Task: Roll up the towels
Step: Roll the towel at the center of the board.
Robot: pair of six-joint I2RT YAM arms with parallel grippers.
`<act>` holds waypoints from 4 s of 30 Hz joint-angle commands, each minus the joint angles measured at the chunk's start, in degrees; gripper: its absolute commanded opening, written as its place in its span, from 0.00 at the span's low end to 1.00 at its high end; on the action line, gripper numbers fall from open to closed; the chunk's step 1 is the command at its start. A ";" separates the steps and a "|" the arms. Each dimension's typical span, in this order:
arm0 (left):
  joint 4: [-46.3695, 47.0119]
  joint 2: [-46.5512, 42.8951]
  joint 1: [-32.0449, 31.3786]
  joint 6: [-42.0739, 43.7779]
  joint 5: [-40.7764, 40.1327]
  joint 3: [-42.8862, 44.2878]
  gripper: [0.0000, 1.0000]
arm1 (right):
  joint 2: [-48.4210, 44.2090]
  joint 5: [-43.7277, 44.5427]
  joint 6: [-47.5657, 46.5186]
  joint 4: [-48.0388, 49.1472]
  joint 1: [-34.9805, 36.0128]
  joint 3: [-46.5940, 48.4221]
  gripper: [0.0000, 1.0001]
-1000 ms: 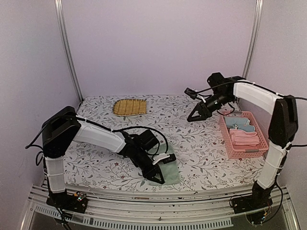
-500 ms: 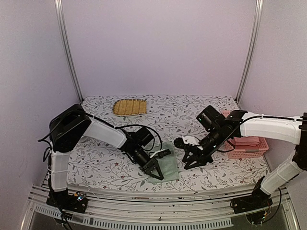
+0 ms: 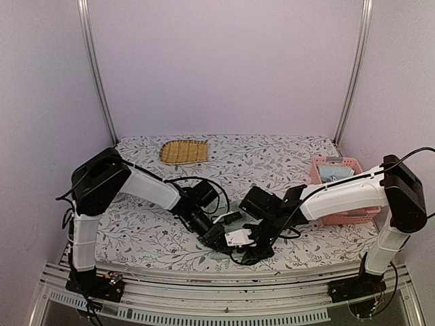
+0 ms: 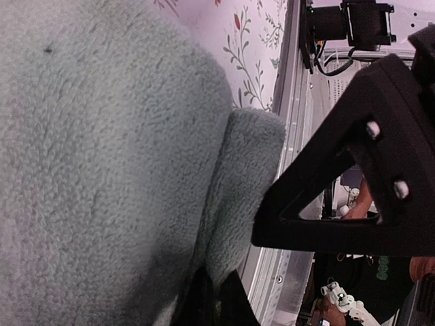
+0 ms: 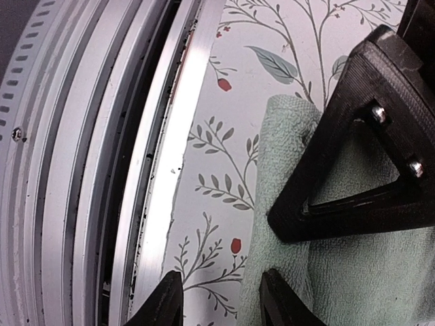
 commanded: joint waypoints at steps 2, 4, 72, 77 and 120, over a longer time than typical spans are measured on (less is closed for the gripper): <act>-1.87 1.60 0.58 -0.60 -2.90 0.27 0.00 | 2.72 3.71 0.78 3.54 0.47 0.62 0.39; -1.87 1.76 0.62 -0.53 -2.85 0.37 0.00 | 3.50 4.72 1.00 3.90 0.53 0.50 0.36; 25.85 -21.85 -23.40 31.73 -66.34 -21.70 0.41 | 38.62 -32.72 -5.19 -36.06 -19.46 31.03 0.04; 22.70 -17.58 -23.33 33.20 -67.61 -18.99 0.40 | 38.58 -32.48 -5.12 -35.88 -19.50 31.00 0.04; -0.28 -14.53 -24.73 24.01 -63.91 -8.20 0.01 | 36.90 -9.21 10.40 -26.33 -22.41 38.22 0.23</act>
